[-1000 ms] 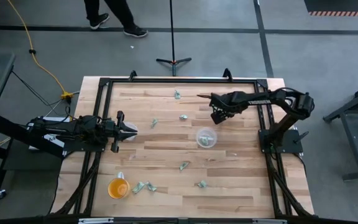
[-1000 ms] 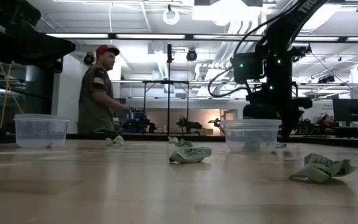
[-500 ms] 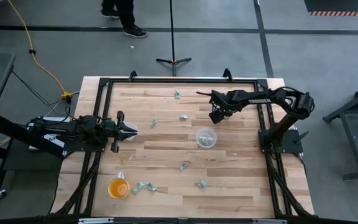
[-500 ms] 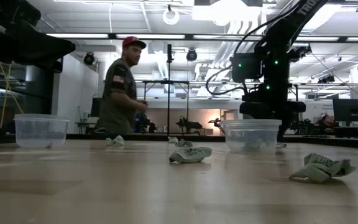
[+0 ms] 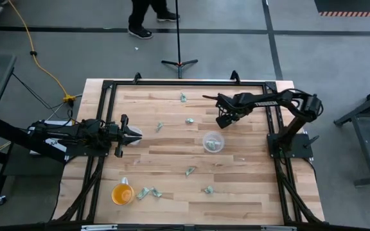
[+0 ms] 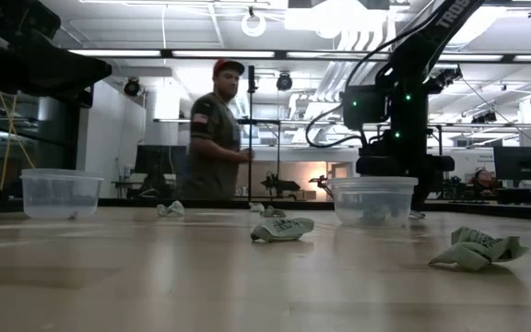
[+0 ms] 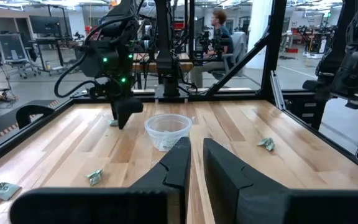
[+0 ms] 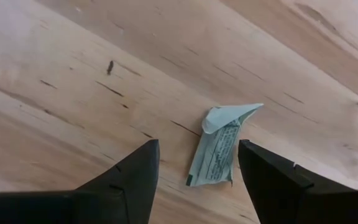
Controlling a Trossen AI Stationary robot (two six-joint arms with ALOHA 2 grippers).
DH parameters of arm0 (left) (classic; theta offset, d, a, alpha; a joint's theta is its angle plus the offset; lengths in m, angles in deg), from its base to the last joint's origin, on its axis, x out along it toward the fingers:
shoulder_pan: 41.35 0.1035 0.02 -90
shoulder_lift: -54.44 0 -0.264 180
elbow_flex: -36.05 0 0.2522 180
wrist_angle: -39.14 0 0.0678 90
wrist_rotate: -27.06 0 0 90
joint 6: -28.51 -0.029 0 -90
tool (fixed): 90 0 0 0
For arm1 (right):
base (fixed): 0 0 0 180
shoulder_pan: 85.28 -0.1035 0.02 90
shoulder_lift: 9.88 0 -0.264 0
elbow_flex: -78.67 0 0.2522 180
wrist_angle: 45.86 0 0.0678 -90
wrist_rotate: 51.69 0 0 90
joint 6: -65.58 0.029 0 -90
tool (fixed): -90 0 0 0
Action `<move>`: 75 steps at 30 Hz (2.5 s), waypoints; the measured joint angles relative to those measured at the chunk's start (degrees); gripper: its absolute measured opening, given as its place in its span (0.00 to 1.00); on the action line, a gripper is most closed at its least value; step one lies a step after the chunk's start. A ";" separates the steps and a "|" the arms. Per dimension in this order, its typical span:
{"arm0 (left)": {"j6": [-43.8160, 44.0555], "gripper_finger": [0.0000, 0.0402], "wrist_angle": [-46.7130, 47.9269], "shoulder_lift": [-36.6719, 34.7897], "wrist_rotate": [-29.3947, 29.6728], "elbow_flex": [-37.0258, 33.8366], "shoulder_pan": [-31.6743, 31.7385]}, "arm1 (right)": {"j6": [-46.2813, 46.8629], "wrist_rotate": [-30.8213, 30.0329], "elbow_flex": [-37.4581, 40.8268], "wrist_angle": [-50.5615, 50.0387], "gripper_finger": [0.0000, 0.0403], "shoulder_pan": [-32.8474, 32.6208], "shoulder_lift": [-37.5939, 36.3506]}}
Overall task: Pick and place items into bin
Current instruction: Put the stevia pack into the right transparent bin
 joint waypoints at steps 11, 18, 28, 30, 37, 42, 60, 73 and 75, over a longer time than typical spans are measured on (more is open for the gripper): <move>0.01 0.20 0.00 0.01 -0.02 0.00 -0.02 | 0.09 0.67 -0.04 -0.15 0.42 0.00 0.42; 0.01 0.20 0.00 0.01 0.00 -0.01 -0.02 | -0.10 1.13 0.03 -0.13 0.19 -0.02 0.44; 0.01 0.20 0.00 0.01 -0.01 -0.01 -0.01 | -5.64 1.30 -7.48 -1.02 0.04 -0.85 -0.98; 0.01 0.20 0.00 0.01 0.00 0.00 -0.01 | -8.37 3.52 -9.95 -1.04 0.02 -2.37 -1.30; 0.00 0.20 0.00 0.01 0.00 -0.01 -0.02 | -17.10 13.88 -17.51 -2.41 0.02 -11.67 -1.85; 0.01 0.20 0.00 0.00 -0.02 -0.01 0.00 | -17.68 15.01 -19.07 -7.17 0.02 -18.80 -1.87; 0.01 0.20 0.00 0.02 0.00 0.00 -0.02 | -11.76 9.36 -18.57 -4.55 0.44 -29.31 -1.85; 0.01 0.20 0.00 0.02 -0.02 -0.01 -0.02 | -20.02 7.89 -18.57 8.92 0.62 -50.56 -1.81; 0.01 0.20 0.00 0.02 -0.01 -0.01 -0.01 | -18.07 5.21 -18.57 9.93 0.62 -53.43 -1.14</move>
